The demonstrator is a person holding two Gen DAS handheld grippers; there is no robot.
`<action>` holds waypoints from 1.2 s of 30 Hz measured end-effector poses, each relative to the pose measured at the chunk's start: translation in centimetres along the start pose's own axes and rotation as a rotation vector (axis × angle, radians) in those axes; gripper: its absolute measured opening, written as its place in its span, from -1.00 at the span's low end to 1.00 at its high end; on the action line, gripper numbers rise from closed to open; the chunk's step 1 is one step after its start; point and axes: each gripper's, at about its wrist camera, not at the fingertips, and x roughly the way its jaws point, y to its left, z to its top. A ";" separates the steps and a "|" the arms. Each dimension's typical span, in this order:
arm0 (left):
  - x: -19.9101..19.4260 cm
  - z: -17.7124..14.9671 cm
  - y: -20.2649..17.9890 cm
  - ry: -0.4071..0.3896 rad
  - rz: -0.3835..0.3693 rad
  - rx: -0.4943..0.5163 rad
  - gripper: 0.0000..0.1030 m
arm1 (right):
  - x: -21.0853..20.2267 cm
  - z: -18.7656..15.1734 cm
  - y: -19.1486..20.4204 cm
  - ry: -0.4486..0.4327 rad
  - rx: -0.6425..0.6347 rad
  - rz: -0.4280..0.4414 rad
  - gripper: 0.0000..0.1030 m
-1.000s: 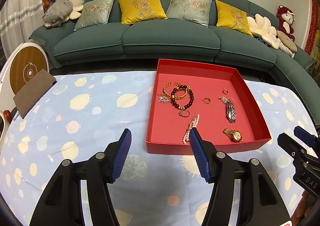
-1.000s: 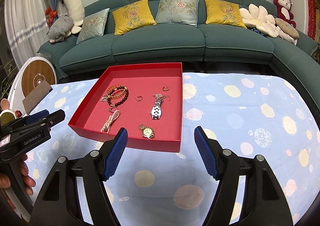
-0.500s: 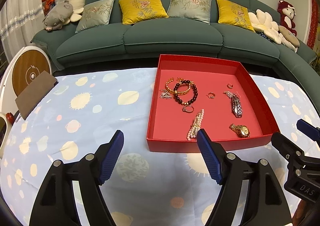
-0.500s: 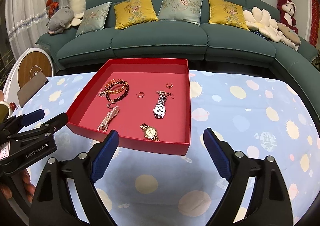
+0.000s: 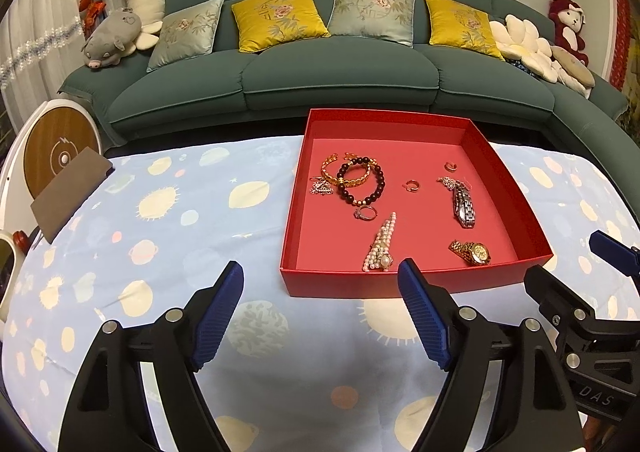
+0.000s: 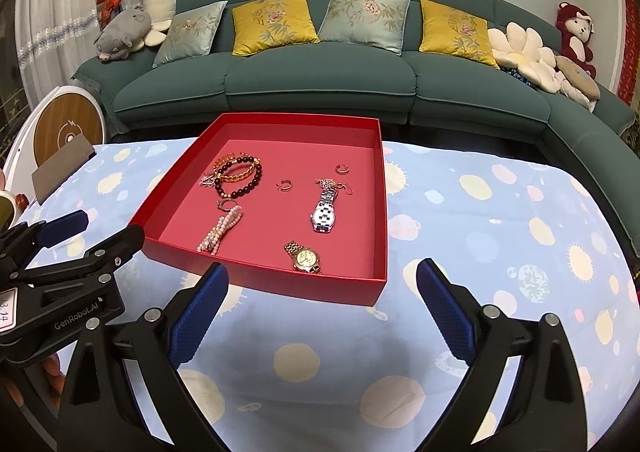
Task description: Organize jewelry
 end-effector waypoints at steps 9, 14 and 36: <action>0.0 -0.2 -0.1 -0.003 0.003 0.003 0.57 | 0.1 -0.1 0.3 0.003 -0.012 0.001 0.80; -0.1 -0.2 -0.1 -0.001 0.000 -0.001 0.57 | 0.1 -0.1 0.4 0.003 -0.015 0.001 0.80; -0.2 -0.4 -0.3 -0.007 0.009 -0.001 0.57 | 0.2 -0.3 0.6 0.002 -0.019 0.000 0.80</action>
